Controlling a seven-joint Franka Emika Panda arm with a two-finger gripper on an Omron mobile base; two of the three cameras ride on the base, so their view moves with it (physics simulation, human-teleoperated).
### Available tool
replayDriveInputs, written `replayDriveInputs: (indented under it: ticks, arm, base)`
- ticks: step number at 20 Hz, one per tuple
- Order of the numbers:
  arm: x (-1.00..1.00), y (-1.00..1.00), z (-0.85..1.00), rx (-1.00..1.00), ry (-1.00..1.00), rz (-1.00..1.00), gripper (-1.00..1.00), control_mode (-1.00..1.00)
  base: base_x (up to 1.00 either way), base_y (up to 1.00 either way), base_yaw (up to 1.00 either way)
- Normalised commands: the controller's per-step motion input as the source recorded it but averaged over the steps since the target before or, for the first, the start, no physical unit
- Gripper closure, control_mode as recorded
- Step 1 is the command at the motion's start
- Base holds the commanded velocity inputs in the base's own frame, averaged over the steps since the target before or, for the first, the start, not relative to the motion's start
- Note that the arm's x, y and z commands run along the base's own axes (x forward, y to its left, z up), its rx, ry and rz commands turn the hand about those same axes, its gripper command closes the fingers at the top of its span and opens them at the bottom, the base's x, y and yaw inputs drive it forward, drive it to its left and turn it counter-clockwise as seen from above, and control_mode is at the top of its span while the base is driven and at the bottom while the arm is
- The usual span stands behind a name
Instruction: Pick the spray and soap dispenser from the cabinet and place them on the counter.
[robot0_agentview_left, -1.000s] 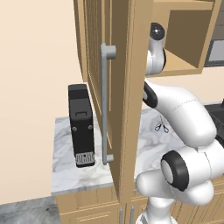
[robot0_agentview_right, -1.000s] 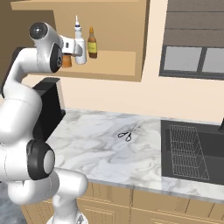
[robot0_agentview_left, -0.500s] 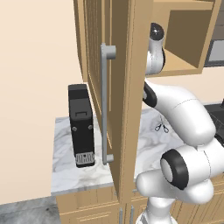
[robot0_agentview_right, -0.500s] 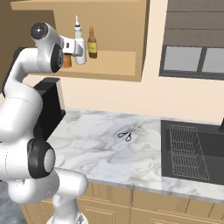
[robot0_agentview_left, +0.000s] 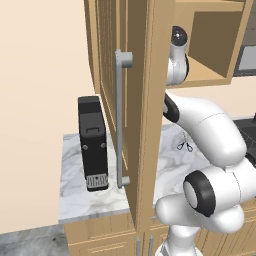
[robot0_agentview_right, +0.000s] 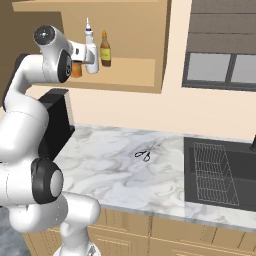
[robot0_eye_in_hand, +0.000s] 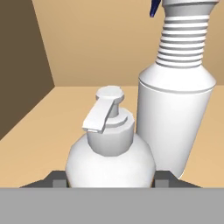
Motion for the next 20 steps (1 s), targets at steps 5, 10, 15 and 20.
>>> replayDriveInputs:
  ticks: [5,10,15,20]
  arm:
    - [0.00,0.00,0.00,0.00,0.00,0.00,1.00,-1.00]
    - [0.00,0.00,0.00,0.00,0.00,0.00,1.00,-1.00]
    - [-0.01,0.01,0.11,0.00,0.00,0.00,1.00,-1.00]
    - [-0.02,0.00,0.20,0.00,-0.01,0.00,1.00,-1.00]
  base:
    - [0.00,0.00,0.00]
    - [0.00,0.00,0.00]
    - [0.00,0.00,0.00]
    - [0.00,0.00,0.00]
